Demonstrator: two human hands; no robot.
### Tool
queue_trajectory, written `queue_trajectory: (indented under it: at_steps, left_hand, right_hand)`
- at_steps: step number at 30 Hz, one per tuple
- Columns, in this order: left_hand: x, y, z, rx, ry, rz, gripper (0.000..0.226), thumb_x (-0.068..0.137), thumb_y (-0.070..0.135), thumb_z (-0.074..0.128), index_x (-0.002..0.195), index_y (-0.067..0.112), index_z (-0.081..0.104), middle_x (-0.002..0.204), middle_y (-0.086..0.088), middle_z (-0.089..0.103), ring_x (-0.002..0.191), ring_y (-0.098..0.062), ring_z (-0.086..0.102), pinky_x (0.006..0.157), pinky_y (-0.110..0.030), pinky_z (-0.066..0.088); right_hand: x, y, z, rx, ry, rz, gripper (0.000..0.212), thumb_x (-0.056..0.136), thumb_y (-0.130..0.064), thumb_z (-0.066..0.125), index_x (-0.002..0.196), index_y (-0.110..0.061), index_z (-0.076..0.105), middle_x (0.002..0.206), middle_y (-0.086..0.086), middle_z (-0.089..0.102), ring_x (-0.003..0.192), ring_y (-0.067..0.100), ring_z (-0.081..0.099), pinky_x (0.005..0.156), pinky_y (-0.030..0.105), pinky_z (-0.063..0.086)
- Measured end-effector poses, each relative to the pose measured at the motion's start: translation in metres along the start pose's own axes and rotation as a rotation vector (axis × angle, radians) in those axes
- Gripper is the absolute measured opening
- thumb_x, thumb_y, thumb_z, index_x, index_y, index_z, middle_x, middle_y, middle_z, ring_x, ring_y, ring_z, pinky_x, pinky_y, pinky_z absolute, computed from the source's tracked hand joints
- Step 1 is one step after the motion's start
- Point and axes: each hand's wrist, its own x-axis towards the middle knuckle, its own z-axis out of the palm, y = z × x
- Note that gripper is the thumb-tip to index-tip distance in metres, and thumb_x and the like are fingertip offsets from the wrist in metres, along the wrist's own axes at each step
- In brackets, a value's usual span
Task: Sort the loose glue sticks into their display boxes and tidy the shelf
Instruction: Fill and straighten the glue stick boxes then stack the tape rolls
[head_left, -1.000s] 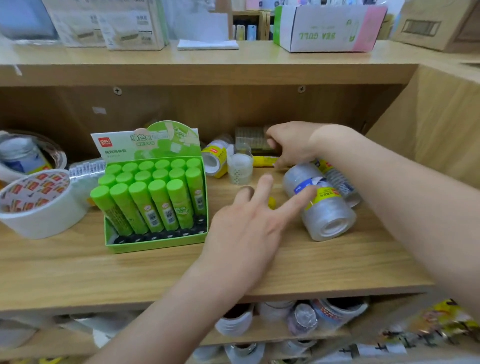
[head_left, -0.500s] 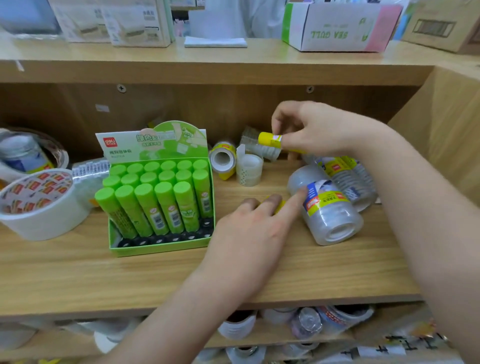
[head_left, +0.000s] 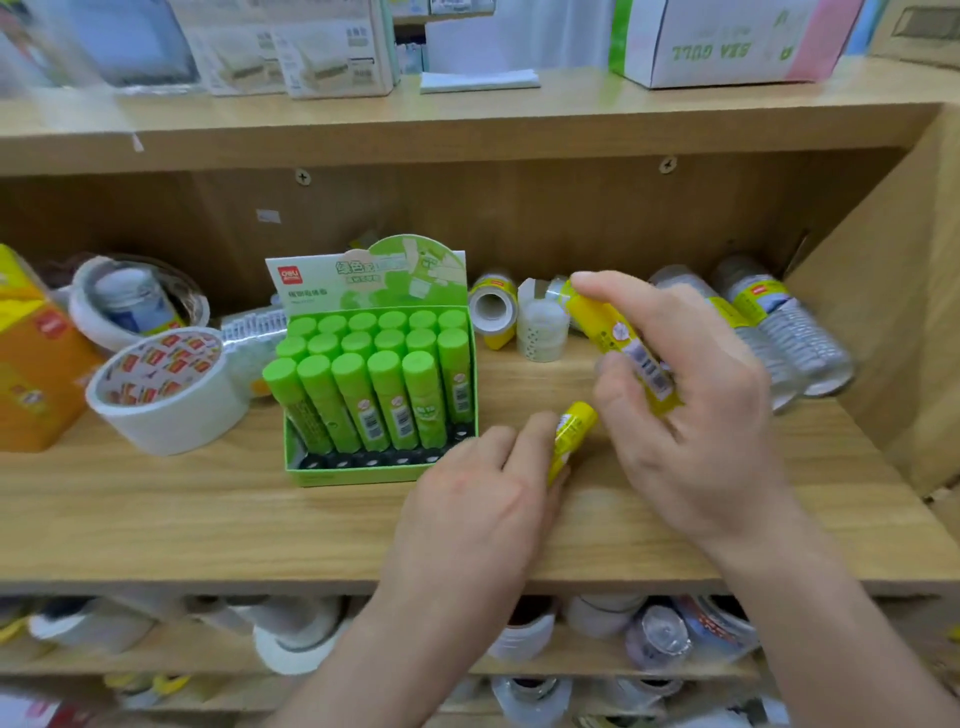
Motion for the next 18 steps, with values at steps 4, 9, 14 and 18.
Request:
queue_trajectory:
  at_steps: [4, 9, 14, 18]
  left_hand:
    - [-0.005, 0.001, -0.018, -0.386, 0.064, -0.179, 0.034, 0.092, 0.041, 0.050, 0.121, 0.026, 0.060, 0.086, 0.012, 0.066, 0.072, -0.008, 0.062, 0.061, -0.027, 0.049]
    - [-0.005, -0.010, -0.031, -0.875, -0.038, -0.440, 0.022, 0.089, 0.041, 0.053, 0.108, 0.036, 0.063, 0.074, 0.022, 0.064, 0.064, 0.002, 0.057, 0.062, -0.022, 0.046]
    - [-0.007, -0.023, -0.040, -1.055, -0.130, -0.479, 0.035, 0.085, 0.032, 0.057, 0.120, 0.031, 0.061, 0.078, 0.024, 0.063, 0.070, 0.006, 0.056, 0.064, -0.013, 0.042]
    - [-0.011, -0.031, -0.042, -1.034, 0.035, -0.532, 0.045, 0.073, 0.026, 0.072, 0.117, 0.028, 0.063, 0.103, 0.015, 0.071, 0.092, -0.001, 0.066, 0.078, -0.015, 0.048]
  right_hand:
    - [0.008, 0.003, 0.012, 0.052, 0.052, -0.014, 0.036, 0.084, -0.006, 0.052, 0.119, -0.010, 0.060, 0.090, 0.004, 0.056, 0.072, 0.010, 0.047, 0.073, 0.015, 0.039]
    - [0.012, -0.006, 0.015, 0.186, -0.168, 0.126, 0.029, 0.077, -0.009, 0.051, 0.101, -0.027, 0.052, 0.087, -0.010, 0.051, 0.065, 0.001, 0.044, 0.062, 0.013, 0.032]
    - [0.004, -0.011, 0.027, 0.620, -0.480, 0.401, 0.025, 0.083, -0.034, 0.069, 0.105, -0.023, 0.064, 0.067, -0.013, 0.057, 0.050, 0.000, 0.050, 0.047, 0.009, 0.036]
    - [0.000, -0.011, 0.038, 0.913, -0.374, 0.550, 0.017, 0.073, -0.024, 0.074, 0.085, -0.020, 0.063, 0.061, 0.002, 0.050, 0.045, 0.011, 0.041, 0.035, 0.019, 0.031]
